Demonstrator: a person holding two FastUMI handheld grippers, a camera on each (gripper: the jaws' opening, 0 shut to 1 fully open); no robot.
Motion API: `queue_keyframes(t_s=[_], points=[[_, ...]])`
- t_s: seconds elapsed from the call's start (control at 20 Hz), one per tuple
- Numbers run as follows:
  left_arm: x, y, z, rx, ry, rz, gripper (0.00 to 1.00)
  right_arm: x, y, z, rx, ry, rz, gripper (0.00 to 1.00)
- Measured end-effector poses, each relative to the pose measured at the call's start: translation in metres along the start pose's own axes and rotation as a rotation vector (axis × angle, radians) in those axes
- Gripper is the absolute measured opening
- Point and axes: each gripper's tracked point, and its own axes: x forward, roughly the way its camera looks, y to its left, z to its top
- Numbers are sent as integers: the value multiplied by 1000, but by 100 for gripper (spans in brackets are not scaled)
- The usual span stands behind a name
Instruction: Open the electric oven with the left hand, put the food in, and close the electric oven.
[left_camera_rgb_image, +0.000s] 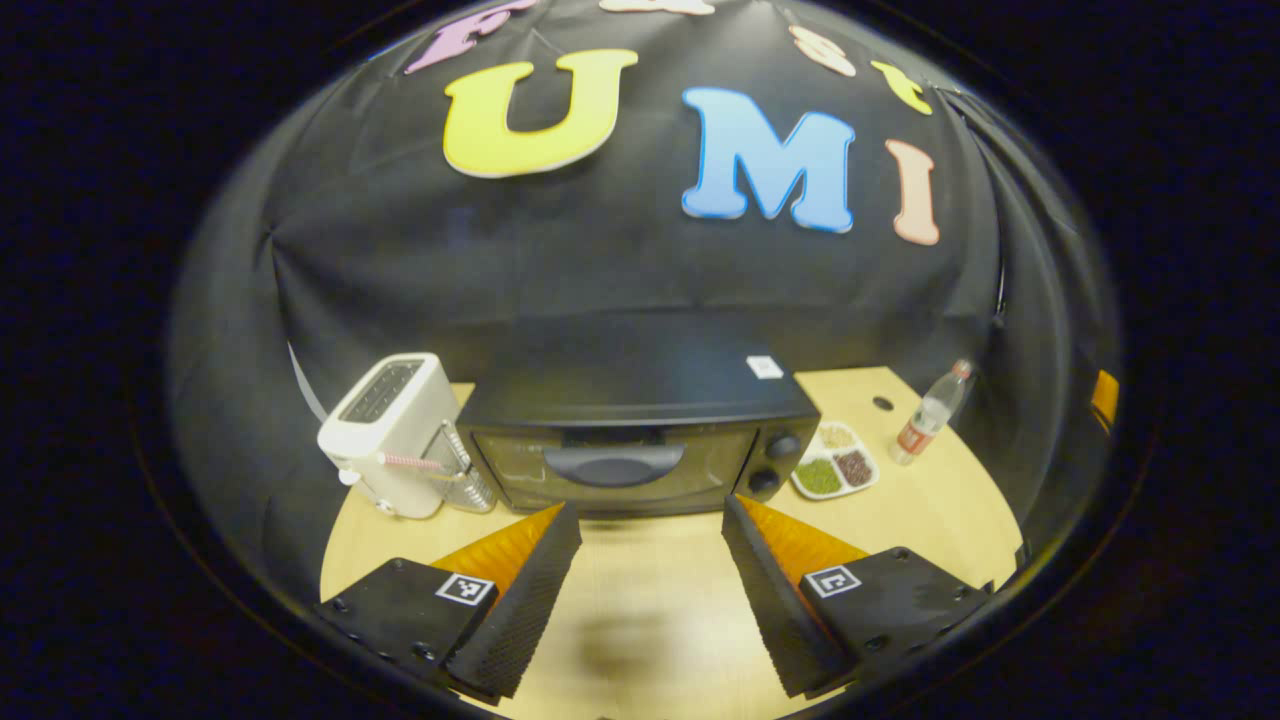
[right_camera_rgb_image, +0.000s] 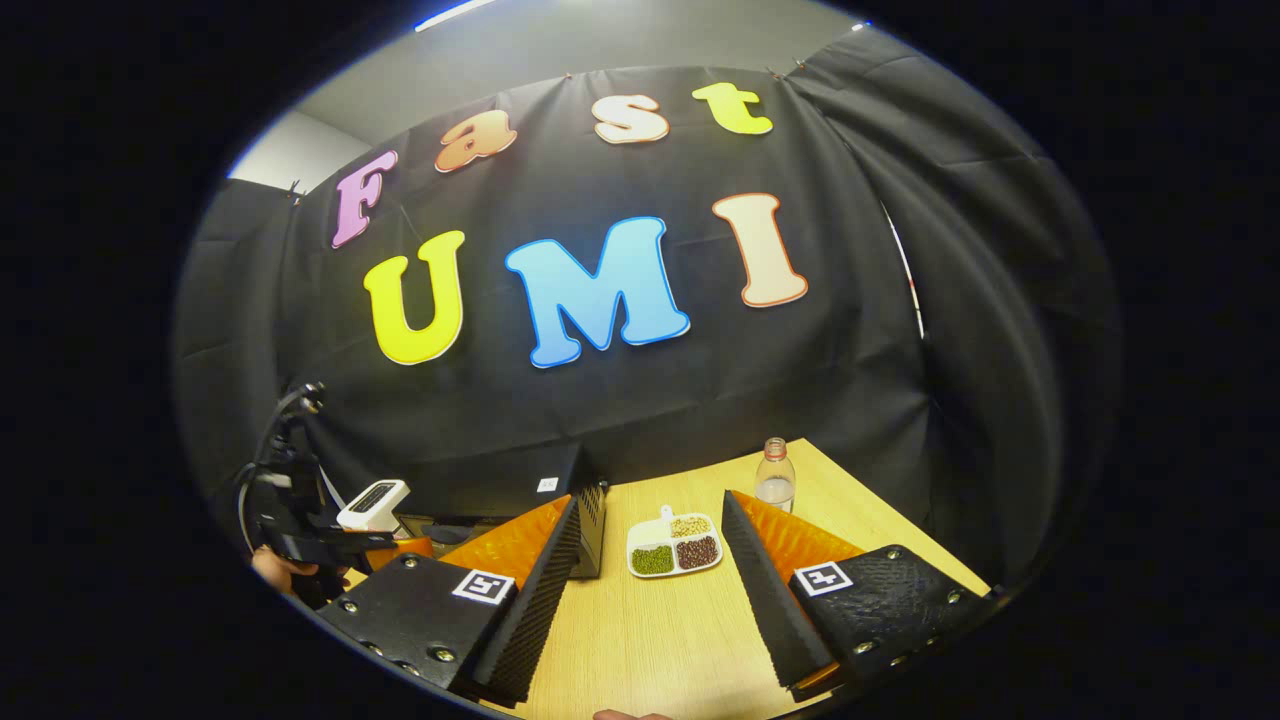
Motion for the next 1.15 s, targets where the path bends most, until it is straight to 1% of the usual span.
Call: queue_keyframes(t_s=[0.05, 0.1, 0.15, 0.25, 0.35, 0.4, 0.5, 0.7, 0.8, 1.0, 1.15], points=[[-18, -3, 19, 3, -62, 3, 100, 0, 3, 7, -13, -11, 7, 87], [-36, -8, 38, 11, -127, 4, 97, 1, 8, 14, -24, -23, 17, 87], [-56, -12, 59, 22, -199, 16, 100, 0, 13, 22, -31, -40, 25, 87], [-96, -17, 96, 35, -337, 39, 93, -5, 23, 45, -34, -86, 48, 87], [-140, -24, 123, 24, -448, 49, 97, -12, 34, 64, -42, -122, 69, 87], [-158, -27, 132, 18, -486, 54, 100, -15, 40, 73, -46, -137, 83, 87], [-185, -33, 140, 3, -509, 42, 100, -22, 51, 85, -49, -158, 104, 87], [-207, -28, 150, 8, -545, 29, 100, -26, 65, 91, -52, -178, 114, 87], [-207, -22, 146, 16, -537, 35, 100, -27, 69, 93, -55, -183, 109, 87], [-199, -8, 141, -14, -521, 17, 90, -28, 77, 91, -61, -178, 84, 87], [-194, 7, 140, -16, -521, 2, 90, -29, 84, 91, -66, -181, 59, 86]])
